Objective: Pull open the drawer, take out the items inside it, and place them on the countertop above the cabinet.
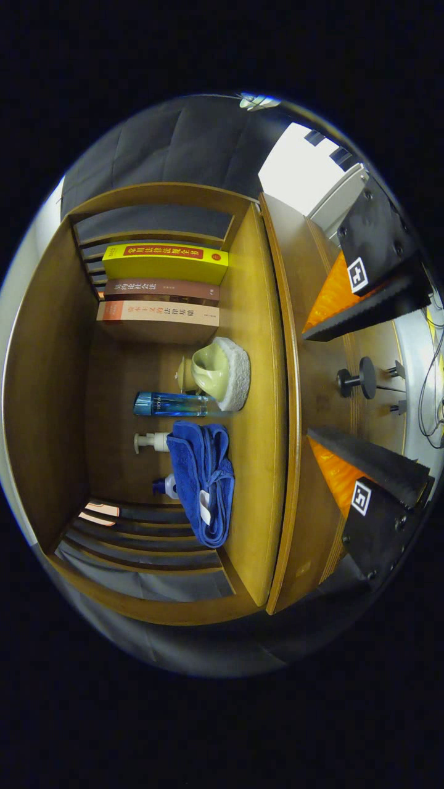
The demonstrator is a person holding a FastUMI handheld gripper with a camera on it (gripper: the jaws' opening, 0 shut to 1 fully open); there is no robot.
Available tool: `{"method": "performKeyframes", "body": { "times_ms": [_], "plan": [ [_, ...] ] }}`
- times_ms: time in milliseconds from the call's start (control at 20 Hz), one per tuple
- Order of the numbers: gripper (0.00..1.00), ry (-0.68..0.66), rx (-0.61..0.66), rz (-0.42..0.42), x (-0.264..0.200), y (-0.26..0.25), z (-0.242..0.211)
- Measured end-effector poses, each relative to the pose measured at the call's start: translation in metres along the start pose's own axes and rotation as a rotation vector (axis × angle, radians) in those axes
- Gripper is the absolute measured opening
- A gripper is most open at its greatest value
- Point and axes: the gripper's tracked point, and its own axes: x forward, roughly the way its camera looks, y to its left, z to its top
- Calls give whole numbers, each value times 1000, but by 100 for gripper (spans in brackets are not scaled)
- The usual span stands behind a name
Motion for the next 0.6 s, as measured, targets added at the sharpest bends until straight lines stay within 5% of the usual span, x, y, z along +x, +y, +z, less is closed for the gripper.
{"method": "performKeyframes", "body": {
  "times_ms": [350,600],
  "plan": [
    [94,32,45,-12,-1,-2,-14],
    [94,-7,48,5,-7,0,24]
  ]
}}
